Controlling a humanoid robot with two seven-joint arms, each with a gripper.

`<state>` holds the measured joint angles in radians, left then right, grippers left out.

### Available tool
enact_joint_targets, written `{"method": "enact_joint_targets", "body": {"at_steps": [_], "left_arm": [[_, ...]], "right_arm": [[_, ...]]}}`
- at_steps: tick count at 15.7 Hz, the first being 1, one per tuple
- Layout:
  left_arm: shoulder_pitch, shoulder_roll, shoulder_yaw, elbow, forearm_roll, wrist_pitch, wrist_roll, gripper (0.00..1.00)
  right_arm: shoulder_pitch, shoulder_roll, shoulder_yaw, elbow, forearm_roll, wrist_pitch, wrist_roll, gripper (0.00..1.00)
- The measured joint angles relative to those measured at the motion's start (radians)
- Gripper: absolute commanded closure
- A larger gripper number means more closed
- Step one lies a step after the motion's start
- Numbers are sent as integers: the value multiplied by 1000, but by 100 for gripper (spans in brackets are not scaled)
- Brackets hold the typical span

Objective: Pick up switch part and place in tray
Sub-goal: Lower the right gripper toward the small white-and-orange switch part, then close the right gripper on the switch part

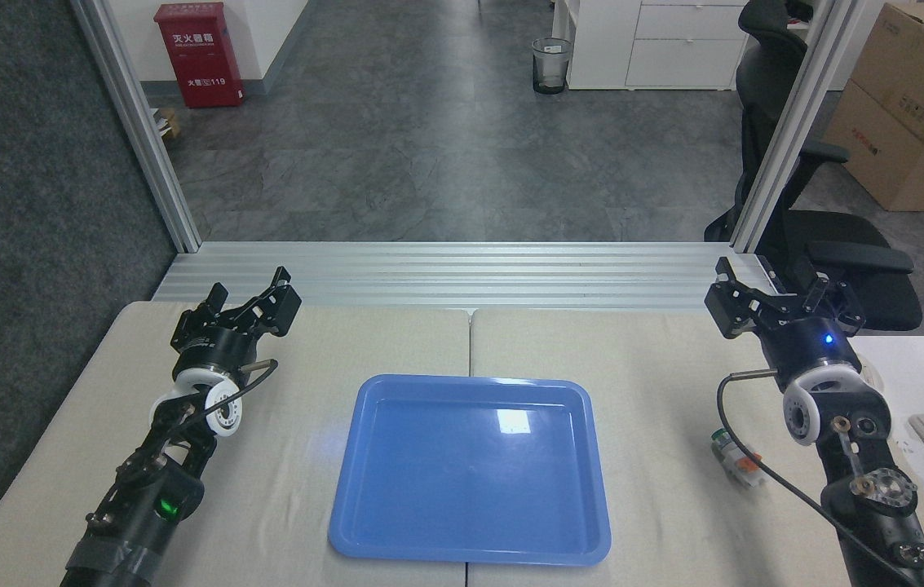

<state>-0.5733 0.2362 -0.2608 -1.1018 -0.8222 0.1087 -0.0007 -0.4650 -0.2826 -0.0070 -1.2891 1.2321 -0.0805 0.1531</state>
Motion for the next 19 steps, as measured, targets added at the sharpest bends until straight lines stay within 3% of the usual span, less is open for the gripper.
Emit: {"method": "enact_joint_targets", "body": {"at_steps": [12, 19], "left_arm": [[0, 0, 0, 1, 0, 0, 0, 0], [0, 0, 0, 2, 0, 0, 0, 0]], "right_arm": [[-18, 8, 60, 0, 4, 46, 3, 2], [298, -19, 49, -93, -53, 0, 7, 4]]}}
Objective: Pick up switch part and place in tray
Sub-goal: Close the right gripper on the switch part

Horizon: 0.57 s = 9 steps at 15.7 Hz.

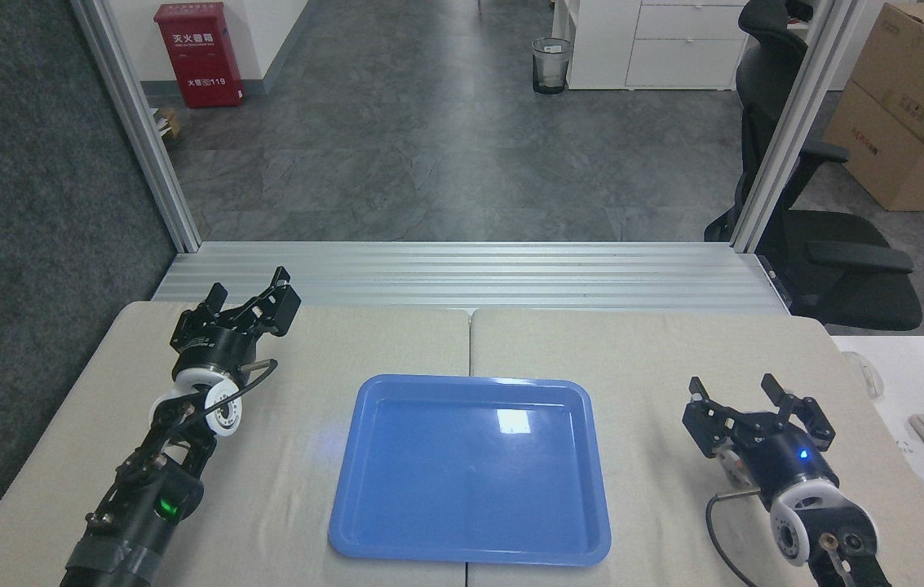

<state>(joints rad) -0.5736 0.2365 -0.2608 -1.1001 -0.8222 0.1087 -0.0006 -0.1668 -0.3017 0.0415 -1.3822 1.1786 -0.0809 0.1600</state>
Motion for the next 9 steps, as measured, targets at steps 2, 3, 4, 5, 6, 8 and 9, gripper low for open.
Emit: {"method": "enact_joint_targets", "body": {"at_steps": [2, 3, 4, 5, 6, 8, 9], "left_arm": [[0, 0, 0, 0, 0, 0, 0, 0], [0, 0, 0, 0, 0, 0, 0, 0], [0, 0, 0, 0, 0, 0, 0, 0], [0, 0, 0, 0, 0, 0, 0, 0], [0, 0, 0, 0, 0, 0, 0, 0], [0, 0, 0, 0, 0, 0, 0, 0], [0, 0, 0, 0, 0, 0, 0, 0]], "right_arm": [[61, -10, -9, -6, -12, 3, -1, 4], [83, -15, -12, -2, -17, 10, -4, 4], [97, -22, -16, 6, -24, -5, -12, 4], [99, -31, -18, 18, -30, -47, -28, 4], [99, -40, -21, 33, -36, -90, -42, 4], [82, -57, -25, 72, -44, -169, -66, 4], [68, -65, -27, 96, -47, -221, -72, 4]]}}
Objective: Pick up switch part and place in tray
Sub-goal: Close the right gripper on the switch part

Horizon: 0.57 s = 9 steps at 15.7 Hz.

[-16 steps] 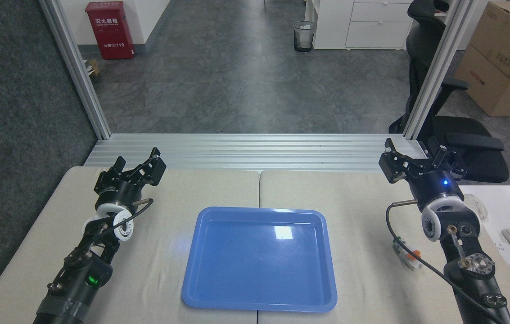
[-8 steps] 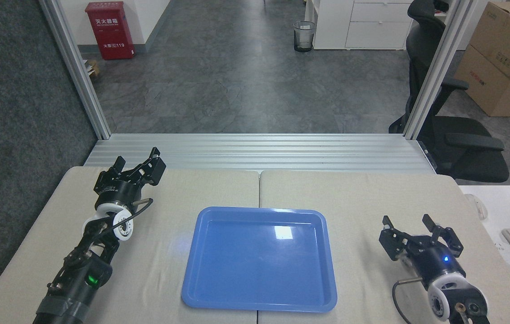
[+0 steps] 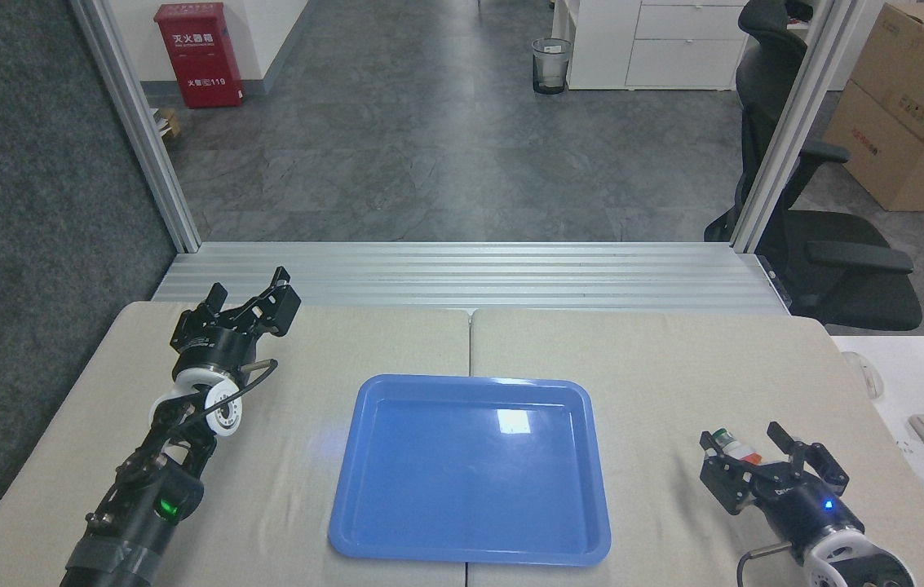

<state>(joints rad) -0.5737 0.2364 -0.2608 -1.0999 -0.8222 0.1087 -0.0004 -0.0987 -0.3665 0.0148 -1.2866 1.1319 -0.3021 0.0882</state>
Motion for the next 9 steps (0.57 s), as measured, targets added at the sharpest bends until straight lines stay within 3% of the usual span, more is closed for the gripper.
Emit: {"method": "enact_joint_targets", "body": {"at_steps": [4, 9], "left_arm": [[0, 0, 0, 0, 0, 0, 0, 0], [0, 0, 0, 0, 0, 0, 0, 0]], "right_arm": [[-45, -33, -6, 96, -1, -78, -25, 6], [-88, -52, 11, 209, 11, -35, -47, 11]]}}
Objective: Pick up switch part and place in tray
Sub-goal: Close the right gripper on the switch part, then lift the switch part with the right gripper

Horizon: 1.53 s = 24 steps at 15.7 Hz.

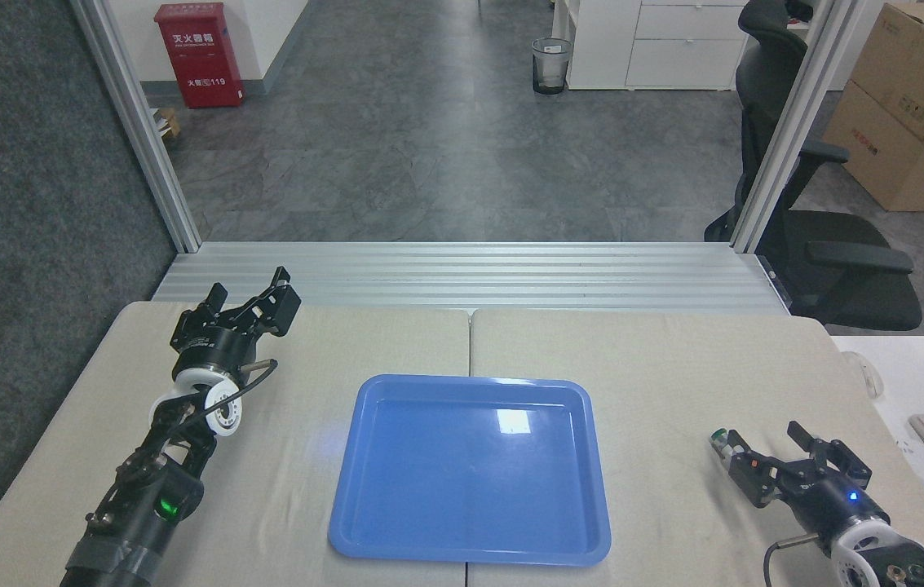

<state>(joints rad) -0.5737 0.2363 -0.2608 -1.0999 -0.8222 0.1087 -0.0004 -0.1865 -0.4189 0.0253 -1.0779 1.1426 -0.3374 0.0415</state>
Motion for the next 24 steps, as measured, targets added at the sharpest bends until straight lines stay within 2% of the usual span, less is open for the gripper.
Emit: {"method": "enact_joint_targets", "body": {"at_steps": [6, 7, 8, 9, 10, 11, 15, 18, 21, 24], "left_arm": [[0, 0, 0, 0, 0, 0, 0, 0], [0, 0, 0, 0, 0, 0, 0, 0], [0, 0, 0, 0, 0, 0, 0, 0], [0, 0, 0, 0, 0, 0, 0, 0], [0, 0, 0, 0, 0, 0, 0, 0], [0, 0, 0, 0, 0, 0, 0, 0], [0, 0, 0, 0, 0, 0, 0, 0], [0, 0, 0, 0, 0, 0, 0, 0], [0, 0, 0, 0, 0, 0, 0, 0], [0, 0, 0, 0, 0, 0, 0, 0]], "right_arm": [[-15, 4, 50, 74, 1, 26, -9, 11], [-17, 5, 55, 83, 0, 25, -12, 14], [-18, 6, 61, 90, 0, 23, -13, 32], [-19, 7, 65, 97, -1, 22, -14, 67], [-20, 8, 69, 102, -1, 22, -22, 87], [-20, 9, 72, 107, -2, 22, -31, 100], [-21, 18, 78, 117, -8, 29, -51, 100], [-22, 31, 67, 88, -20, 40, -90, 100], [-13, 58, 47, -19, -43, 24, -103, 100], [9, 105, 75, -151, -49, -2, -47, 100]]}}
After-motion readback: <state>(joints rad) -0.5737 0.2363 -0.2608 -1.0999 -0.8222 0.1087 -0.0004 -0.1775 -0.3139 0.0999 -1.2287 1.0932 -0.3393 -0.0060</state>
